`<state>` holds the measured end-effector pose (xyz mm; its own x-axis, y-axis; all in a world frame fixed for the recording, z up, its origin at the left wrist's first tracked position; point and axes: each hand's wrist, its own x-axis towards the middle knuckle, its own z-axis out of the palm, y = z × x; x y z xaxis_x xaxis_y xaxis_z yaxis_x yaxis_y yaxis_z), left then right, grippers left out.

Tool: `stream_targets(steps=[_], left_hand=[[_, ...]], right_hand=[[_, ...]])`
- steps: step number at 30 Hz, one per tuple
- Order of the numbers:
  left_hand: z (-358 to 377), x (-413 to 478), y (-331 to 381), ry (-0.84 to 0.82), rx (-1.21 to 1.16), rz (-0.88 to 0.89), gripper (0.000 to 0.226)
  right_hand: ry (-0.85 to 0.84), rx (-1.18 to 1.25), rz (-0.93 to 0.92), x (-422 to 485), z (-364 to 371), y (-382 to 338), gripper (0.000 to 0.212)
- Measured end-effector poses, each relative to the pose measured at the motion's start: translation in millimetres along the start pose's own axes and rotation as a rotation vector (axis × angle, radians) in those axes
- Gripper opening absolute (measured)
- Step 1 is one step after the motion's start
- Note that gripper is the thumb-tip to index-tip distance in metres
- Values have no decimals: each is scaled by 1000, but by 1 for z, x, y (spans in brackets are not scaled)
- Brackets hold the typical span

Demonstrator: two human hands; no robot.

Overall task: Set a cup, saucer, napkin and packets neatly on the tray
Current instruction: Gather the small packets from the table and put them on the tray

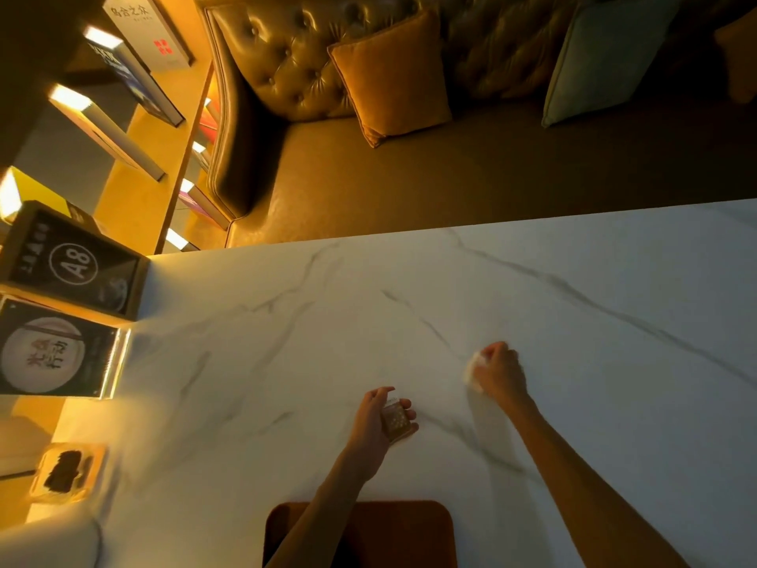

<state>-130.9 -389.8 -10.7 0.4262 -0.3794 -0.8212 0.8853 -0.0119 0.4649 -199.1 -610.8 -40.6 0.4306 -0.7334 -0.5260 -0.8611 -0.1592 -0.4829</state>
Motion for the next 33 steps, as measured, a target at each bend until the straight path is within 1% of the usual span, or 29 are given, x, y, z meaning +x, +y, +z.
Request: stream_targets(steps=[2,4,5,7,9,10,12,15,17,19,21,24,25,26,28,30,32,33], left_hand=[[-5,-1,4,7,13,5,16],[-10,-2,6,23,71,43,17],[-12,-2,7,34,138,78,18],[-17,-4,6,45,371,187,18],[-18,-10,5,-33,585,298,23],[-17,-14,3,-88,633,324,26],[-14,-20,1,-146,641,324,35],[-10,-25,0,-159,598,292,45],[-8,-26,3,-174,501,228,51],[-7,-26,7,-175,363,118,51],[-7,-28,12,-205,208,30,44],[-9,-31,17,-266,95,-3,39],[-10,-30,18,-284,75,-6,38],[-10,-28,18,-289,70,-6,39],[-10,-25,17,-272,112,2,44],[-12,-22,18,-257,162,8,45],[-15,-20,21,-261,186,-17,45],[-17,-19,25,-272,196,-43,43]], right_hand=[[-136,158,-51,-27,9,-13,16],[-220,237,-100,-58,21,-23,13],[-245,252,-121,-73,26,-27,14],[-281,264,-127,-96,38,-36,20],[-312,271,-101,-113,46,-45,25],[-329,288,-81,-119,49,-50,26],[-362,333,-27,-124,53,-59,26],[-399,348,50,-123,51,-67,28],[-467,398,96,-119,46,-66,31],[-527,437,111,-117,40,-62,30],[-484,397,71,-115,36,-58,28],[-284,151,-79,-110,35,-48,27],[-248,121,-118,-109,34,-45,29],[-242,138,-137,-108,34,-42,29],[-271,284,-124,-108,35,-40,25],[-227,412,-140,-108,36,-39,23],[-166,480,-221,-106,35,-37,19],[-184,499,-275,-105,33,-36,16]])
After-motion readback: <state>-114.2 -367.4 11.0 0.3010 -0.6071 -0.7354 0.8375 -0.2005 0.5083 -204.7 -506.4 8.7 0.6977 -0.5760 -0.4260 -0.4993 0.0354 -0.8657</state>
